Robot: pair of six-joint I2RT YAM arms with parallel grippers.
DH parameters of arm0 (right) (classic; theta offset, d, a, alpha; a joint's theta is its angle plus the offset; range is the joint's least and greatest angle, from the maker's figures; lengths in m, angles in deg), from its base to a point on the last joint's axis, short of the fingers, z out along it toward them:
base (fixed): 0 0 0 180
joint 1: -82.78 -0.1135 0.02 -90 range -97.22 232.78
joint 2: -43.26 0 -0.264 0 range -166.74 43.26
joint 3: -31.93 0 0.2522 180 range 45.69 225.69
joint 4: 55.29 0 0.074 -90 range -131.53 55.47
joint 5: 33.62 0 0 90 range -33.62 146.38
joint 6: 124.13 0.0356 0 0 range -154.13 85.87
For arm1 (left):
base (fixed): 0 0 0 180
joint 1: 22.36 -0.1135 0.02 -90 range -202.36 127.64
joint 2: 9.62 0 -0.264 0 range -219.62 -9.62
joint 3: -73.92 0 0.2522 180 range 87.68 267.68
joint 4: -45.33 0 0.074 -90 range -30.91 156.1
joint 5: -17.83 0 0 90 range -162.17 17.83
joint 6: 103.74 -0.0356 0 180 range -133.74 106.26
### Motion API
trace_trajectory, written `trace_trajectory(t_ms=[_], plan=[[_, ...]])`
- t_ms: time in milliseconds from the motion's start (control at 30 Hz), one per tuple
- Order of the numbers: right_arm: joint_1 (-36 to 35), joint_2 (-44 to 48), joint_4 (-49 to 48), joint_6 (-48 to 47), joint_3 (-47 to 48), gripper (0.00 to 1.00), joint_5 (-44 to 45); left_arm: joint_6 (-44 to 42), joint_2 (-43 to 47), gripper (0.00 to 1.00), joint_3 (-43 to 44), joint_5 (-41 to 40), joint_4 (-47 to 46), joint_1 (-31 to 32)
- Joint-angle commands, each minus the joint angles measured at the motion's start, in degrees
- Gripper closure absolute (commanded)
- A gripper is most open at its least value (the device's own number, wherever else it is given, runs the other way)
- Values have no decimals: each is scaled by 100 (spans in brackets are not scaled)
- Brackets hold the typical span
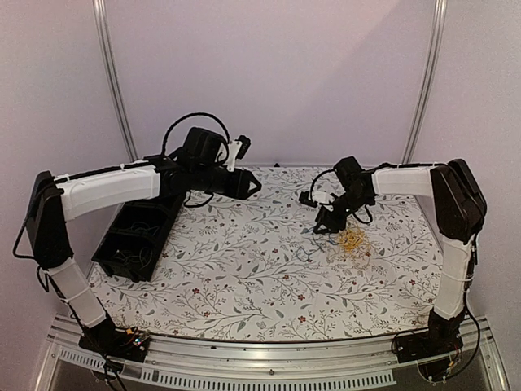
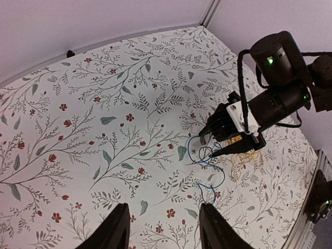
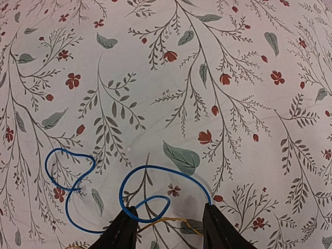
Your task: Untangle the cables
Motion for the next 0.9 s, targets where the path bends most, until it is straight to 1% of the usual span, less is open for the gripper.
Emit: trace_trajectory(t_ms=[0, 33, 67, 167, 200, 333, 400, 467, 533, 633, 700, 767, 867], plan=[[-171, -207, -183, -190, 241, 56, 247, 193, 48, 51, 2, 96, -455, 46], [-183, -218, -217, -175, 245, 60, 236, 196, 65, 51, -41, 85, -492, 48], [-193, -226, -225, -159, 264, 67, 188, 207, 81, 51, -85, 76, -533, 45], [-199, -197, -19, -132, 440, 98, -82, 181, 80, 51, -174, 136, -652, 43], [-200, -176, 70, -110, 510, 100, -197, 167, 66, 51, -186, 165, -668, 43], [-199, 198, 478, 168, 858, 100, -652, 93, 21, 51, -403, 334, -1010, 111], [-195, 534, 660, 338, 1014, 100, -958, -43, 48, 51, -617, 567, -1471, 235], [-195, 803, 785, 572, 1141, 100, -1183, -312, 29, 50, -782, 632, -1940, 441], [-196, 1009, 885, 756, 1206, 100, -1230, -435, -111, 49, -755, 672, -2134, 598], [-181, 1191, 945, 807, 937, 100, -912, -268, -518, 49, -736, 763, -2166, 648], [-148, 1271, 969, 572, 547, 91, -700, -160, -791, 49, -773, 798, -2081, 665], [-143, 1334, 959, 371, 170, 79, -484, -33, -1124, 52, -559, 921, -1653, 696], [-142, 1451, 786, 264, -291, 72, -308, -38, -1517, 54, -282, 1152, -1266, 838]])
